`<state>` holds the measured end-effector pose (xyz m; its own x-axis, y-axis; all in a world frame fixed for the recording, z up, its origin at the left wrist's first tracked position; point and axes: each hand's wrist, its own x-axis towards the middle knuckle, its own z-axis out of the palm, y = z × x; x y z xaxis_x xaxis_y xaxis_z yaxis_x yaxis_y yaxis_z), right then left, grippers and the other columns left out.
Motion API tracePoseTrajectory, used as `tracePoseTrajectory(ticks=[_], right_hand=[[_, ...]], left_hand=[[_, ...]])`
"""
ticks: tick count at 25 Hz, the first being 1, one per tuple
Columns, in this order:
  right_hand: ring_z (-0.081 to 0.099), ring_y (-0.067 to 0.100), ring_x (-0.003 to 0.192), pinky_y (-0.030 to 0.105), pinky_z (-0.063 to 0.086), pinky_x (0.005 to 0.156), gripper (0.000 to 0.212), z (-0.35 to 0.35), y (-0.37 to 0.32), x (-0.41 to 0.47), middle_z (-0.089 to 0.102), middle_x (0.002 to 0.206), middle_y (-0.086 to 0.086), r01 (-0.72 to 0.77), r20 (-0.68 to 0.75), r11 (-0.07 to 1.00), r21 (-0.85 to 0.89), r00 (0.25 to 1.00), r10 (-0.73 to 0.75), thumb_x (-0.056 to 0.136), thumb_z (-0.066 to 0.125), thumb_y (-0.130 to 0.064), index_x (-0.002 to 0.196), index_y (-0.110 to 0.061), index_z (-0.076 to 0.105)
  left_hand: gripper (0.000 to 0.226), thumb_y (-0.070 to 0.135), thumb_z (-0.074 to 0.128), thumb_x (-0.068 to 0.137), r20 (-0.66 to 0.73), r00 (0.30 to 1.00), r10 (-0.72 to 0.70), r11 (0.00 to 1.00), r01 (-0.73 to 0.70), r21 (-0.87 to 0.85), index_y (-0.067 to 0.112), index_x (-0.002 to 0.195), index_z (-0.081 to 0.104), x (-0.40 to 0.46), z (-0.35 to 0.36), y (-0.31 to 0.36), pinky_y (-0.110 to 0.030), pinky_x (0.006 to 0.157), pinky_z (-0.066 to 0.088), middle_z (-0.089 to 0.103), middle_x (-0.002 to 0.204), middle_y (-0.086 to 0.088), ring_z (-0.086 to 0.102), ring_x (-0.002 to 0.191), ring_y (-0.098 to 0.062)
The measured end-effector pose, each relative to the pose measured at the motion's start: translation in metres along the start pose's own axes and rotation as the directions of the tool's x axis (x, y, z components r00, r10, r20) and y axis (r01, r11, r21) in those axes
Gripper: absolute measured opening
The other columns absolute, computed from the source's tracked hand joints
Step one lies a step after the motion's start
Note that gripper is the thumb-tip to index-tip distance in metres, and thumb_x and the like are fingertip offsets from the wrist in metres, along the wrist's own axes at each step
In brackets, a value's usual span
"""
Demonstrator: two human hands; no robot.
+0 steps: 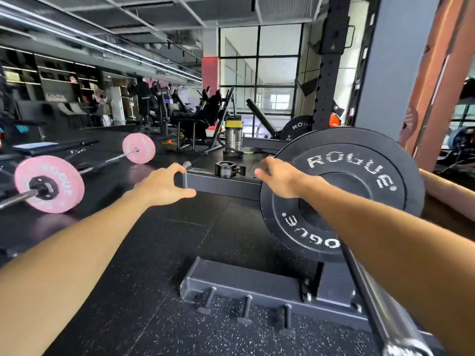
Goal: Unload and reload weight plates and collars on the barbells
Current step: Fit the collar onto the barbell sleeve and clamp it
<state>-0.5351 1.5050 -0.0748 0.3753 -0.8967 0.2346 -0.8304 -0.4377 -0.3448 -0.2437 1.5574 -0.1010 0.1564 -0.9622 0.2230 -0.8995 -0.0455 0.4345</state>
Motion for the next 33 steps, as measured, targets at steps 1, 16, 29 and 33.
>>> tracePoseTrajectory(ticks=[1,16,29,33], right_hand=[[0.04,0.032,0.135,0.038,0.033,0.109,0.054,0.0,0.0,0.023,0.038,0.149,0.016,0.01,0.005,1.0,-0.007,1.0,-0.01,0.105,0.035,-0.038,0.147,-0.005,0.031],[0.041,0.038,0.135,0.035,0.041,0.098,0.049,0.106,0.057,0.296,0.032,0.152,0.023,-0.193,0.231,0.933,-0.302,0.935,0.268,0.098,0.041,-0.001,0.145,0.008,0.029],[0.039,0.018,0.056,0.027,0.033,0.053,0.091,0.121,0.036,0.255,0.022,0.069,-0.001,-0.116,0.413,0.95,-0.29,0.88,0.233,0.09,0.037,0.01,0.148,-0.012,-0.03],[0.042,0.021,0.059,0.03,0.037,0.063,0.089,0.123,0.022,0.205,0.041,0.147,0.016,-0.121,0.381,0.973,-0.195,0.905,0.189,0.092,0.037,0.005,0.151,-0.014,-0.027]], left_hand=[[0.08,0.068,0.067,0.065,0.012,1.0,0.013,1.0,-0.013,0.003,0.038,0.134,0.041,0.02,0.004,0.002,-0.049,0.101,0.042,0.049,0.14,-0.003,0.049,0.126,-0.027],[0.057,0.053,0.054,0.092,0.08,0.991,0.104,0.992,-0.11,0.069,0.035,0.144,0.038,0.292,0.139,0.012,-0.047,0.099,0.043,0.048,0.139,-0.007,0.048,0.126,-0.032],[0.011,0.028,0.071,0.087,-0.06,0.994,0.087,0.985,-0.095,-0.147,0.028,0.086,0.061,0.264,0.132,-0.009,-0.031,0.06,0.033,0.053,0.071,0.009,0.05,0.071,-0.02],[0.011,0.027,0.072,0.086,-0.117,0.986,0.116,0.97,-0.137,-0.199,0.031,0.084,0.062,0.213,0.115,-0.01,-0.031,0.061,0.034,0.055,0.073,0.014,0.047,0.064,-0.008]])
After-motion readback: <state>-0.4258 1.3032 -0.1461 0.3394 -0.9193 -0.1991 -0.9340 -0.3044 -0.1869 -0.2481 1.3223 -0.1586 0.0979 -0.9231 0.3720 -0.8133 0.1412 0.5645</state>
